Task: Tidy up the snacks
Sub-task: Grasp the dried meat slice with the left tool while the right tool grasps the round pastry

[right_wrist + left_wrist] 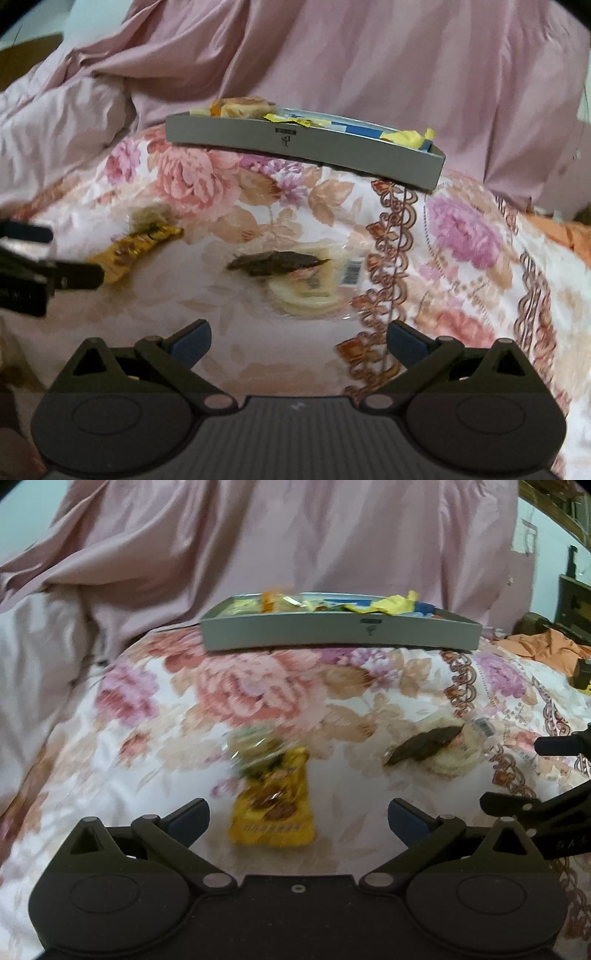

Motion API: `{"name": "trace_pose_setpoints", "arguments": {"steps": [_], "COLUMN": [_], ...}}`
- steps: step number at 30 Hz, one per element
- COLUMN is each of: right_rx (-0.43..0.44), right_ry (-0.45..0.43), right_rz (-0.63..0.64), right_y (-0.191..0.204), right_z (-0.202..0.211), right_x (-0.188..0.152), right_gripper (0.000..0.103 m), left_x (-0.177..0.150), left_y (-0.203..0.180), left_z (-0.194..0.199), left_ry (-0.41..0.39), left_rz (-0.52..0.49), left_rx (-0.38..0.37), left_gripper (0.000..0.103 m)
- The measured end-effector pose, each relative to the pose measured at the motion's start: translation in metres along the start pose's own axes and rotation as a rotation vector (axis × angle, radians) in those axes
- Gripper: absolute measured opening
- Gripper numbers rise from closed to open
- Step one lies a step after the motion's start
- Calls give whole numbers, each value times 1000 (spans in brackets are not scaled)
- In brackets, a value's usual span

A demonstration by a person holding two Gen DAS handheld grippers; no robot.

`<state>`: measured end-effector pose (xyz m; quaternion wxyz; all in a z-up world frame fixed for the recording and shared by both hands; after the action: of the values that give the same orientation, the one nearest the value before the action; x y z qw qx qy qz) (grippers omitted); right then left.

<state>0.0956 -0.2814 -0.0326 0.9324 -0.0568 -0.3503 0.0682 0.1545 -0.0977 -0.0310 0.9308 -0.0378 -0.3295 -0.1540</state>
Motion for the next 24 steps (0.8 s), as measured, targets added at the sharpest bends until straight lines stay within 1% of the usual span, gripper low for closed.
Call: {"name": "trace_pose_setpoints", "arguments": {"steps": [2, 4, 8, 10, 13, 15, 17, 20, 22, 24], "right_rx": [-14, -14, -4, -5, -29, -43, -41, -39, -41, -45], "right_ry": [-4, -2, 2, 17, 85, 91, 97, 111, 121, 129], "right_rz": [0, -27, -53, -35, 25, 40, 42, 45, 42, 35], "right_y": [-6, -12, -22, -23, -23, -26, -29, -33, -35, -38], "right_z": [-4, -10, -19, -23, -32, -34, -34, -35, -36, -38], "right_x": [1, 3, 8, 10, 9, 9, 10, 11, 11, 10], "right_gripper": [103, 103, 103, 103, 103, 103, 103, 103, 103, 103], "left_x": [11, 21, 41, 47, 53, 55, 58, 65, 70, 74], "left_y": [-7, -14, -35, -43, -57, -66, -74, -84, -92, -97], "left_z": [-6, -14, -34, -43, -57, -66, -74, -87, -94, -99], "left_ry": [-11, -20, -25, -15, 5, 11, 12, 22, 40, 57], "left_rz": [-20, -47, -149, -204, -304, -370, -415, -459, -482, -483], "left_rx": [-23, -47, -98, -121, -162, -191, -210, -242, -287, -322], "left_gripper": [102, 102, 102, 102, 102, 102, 102, 102, 99, 94]}}
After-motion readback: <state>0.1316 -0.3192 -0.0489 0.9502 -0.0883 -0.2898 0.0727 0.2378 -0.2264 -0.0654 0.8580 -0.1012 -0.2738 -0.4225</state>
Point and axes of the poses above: each gripper's, at about its wrist camera, not at the fingertips, and z roughly against the way its jaws point, y to its left, x to its top, the point moved 5 cm from there along -z, roughly the way its jaws point, and after that the axes turned 12 degrees about y, right-handed, at the moved point
